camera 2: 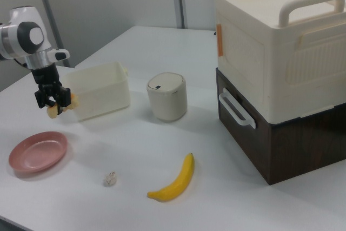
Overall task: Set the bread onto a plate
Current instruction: 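Carry the bread roll over the pink plate and lower it, then open the gripper to release the bread roll onto the plate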
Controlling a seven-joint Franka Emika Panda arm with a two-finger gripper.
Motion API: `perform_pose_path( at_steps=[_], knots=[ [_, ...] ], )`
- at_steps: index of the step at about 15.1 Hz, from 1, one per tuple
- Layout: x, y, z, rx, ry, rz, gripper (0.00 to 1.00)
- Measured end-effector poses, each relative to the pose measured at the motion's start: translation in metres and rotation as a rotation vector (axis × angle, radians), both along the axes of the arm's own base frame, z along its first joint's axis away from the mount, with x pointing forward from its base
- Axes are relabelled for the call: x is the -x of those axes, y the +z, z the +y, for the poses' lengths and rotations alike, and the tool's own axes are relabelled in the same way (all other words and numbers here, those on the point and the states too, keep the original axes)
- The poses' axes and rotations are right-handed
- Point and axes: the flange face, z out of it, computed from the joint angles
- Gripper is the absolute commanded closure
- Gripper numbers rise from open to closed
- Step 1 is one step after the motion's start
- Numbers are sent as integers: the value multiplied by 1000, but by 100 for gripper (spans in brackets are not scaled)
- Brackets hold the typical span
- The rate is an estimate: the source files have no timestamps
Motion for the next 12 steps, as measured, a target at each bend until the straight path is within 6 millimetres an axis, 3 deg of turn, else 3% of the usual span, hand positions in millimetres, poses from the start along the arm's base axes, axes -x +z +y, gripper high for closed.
perform_pose_path(
  at_steps=[7, 12],
  knots=[
    [43, -20, 44, 104, 32, 89, 100],
    [65, -46, 50, 181, 51, 142, 100]
  ],
)
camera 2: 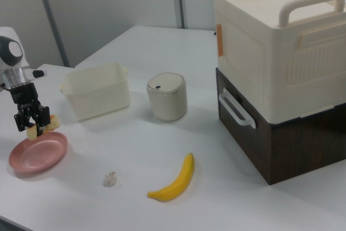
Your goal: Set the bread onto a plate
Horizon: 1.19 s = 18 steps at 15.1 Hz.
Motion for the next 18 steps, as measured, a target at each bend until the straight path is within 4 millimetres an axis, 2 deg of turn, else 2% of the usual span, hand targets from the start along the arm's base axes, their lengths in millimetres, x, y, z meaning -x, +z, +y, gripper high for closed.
perform_pose_path(
  at_steps=[5, 6, 7, 8, 9, 18],
  knots=[
    [11, -13, 0, 37, 8, 50, 100],
    [13, -15, -1, 46, 8, 61, 91],
    [15, -17, -2, 53, 7, 70, 72],
    [16, -19, -3, 59, 7, 78, 29],
    [18, -21, -4, 65, 7, 86, 0],
    [19, -20, -5, 73, 5, 92, 0]
  ],
)
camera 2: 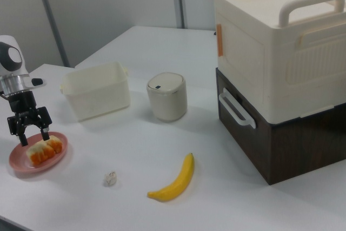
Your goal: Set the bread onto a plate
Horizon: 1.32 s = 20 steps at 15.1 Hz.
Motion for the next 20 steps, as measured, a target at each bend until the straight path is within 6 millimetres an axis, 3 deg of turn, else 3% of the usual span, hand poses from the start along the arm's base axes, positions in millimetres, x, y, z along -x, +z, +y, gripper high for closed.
perform_pose_path(
  at_steps=[3, 6, 10, 11, 13, 16, 20],
  knots=[
    [-3, 5, -2, -3, -10, -12, 0],
    [-29, 34, -26, -30, -75, -71, 0],
    [-75, 112, -108, -137, -191, -176, 0],
    [-83, 140, -139, -177, -223, -211, 0],
    [-91, 172, -181, -209, -251, -254, 0],
    [-99, 207, -238, -249, -292, -310, 0],
    [-103, 230, -286, -266, -308, -351, 0]
  ],
)
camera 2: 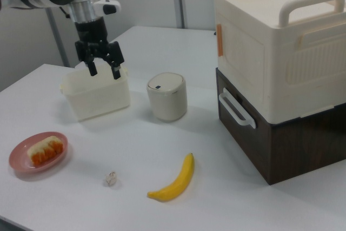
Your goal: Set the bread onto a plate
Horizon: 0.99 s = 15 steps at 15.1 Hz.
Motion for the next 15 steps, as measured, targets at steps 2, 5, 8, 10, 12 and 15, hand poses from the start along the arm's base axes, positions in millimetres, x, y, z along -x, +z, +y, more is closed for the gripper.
perform_pose_path(
  at_steps=[2, 5, 8, 10, 12, 15],
  knots=[
    [2, 8, -22, -12, -11, -13, 0],
    [14, 23, -64, -48, 6, -7, 0],
    [25, 48, -96, -51, -8, -43, 0],
    [28, 63, -100, -49, -23, -71, 0],
    [28, 69, -97, -49, -73, -85, 0],
    [25, 67, -85, -59, -121, -86, 0]
  ],
)
